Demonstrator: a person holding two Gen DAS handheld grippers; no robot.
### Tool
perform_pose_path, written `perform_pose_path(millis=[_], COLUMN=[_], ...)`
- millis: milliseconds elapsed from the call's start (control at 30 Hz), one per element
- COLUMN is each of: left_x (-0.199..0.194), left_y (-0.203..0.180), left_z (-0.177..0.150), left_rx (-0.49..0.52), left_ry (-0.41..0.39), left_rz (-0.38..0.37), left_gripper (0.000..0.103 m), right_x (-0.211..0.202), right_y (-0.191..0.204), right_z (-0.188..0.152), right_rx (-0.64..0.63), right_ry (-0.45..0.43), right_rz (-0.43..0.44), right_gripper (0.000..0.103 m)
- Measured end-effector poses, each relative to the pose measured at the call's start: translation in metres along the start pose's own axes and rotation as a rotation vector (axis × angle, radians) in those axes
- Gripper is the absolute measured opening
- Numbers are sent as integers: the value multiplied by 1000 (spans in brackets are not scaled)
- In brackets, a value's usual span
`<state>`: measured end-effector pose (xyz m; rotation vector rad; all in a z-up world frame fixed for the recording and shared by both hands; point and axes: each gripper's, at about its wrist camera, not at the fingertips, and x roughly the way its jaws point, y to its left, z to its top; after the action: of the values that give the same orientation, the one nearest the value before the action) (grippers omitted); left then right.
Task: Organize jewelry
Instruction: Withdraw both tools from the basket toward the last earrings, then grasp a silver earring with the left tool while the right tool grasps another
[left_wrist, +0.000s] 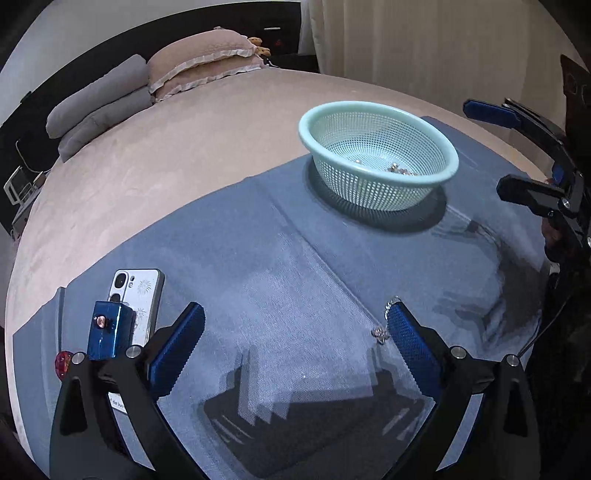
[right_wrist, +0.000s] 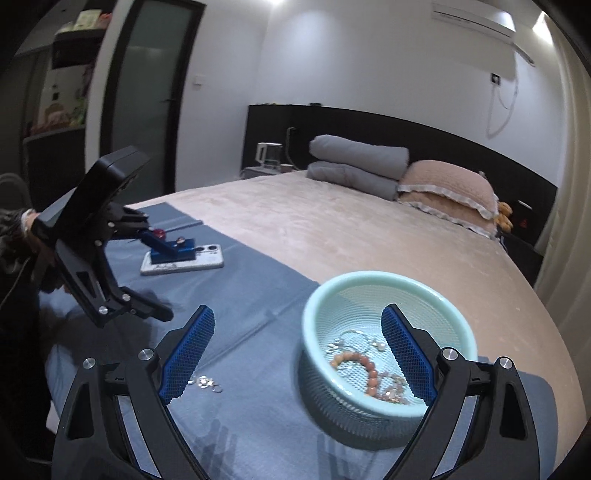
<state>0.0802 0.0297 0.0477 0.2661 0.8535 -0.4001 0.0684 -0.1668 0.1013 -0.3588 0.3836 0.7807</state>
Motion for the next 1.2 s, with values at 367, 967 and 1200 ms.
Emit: perform_pose_path(millis=[367,967,1200], left_x=[17,61,56], left_y=[-51,-35,-43], left_z=[-28,-22,-25], left_rx=[349,312,310], left_ry=[-26,45,58], left_rz=[-149,-411,-413], left_gripper=[97,56,26], right_x=[46,114,116], right_y=[29,29,40], right_z=[-35,-51,-49], right_rx=[-105,-69,-92], right_ry=[168,386,381], right_rz=[299,434,435], right_gripper=[77,48,7])
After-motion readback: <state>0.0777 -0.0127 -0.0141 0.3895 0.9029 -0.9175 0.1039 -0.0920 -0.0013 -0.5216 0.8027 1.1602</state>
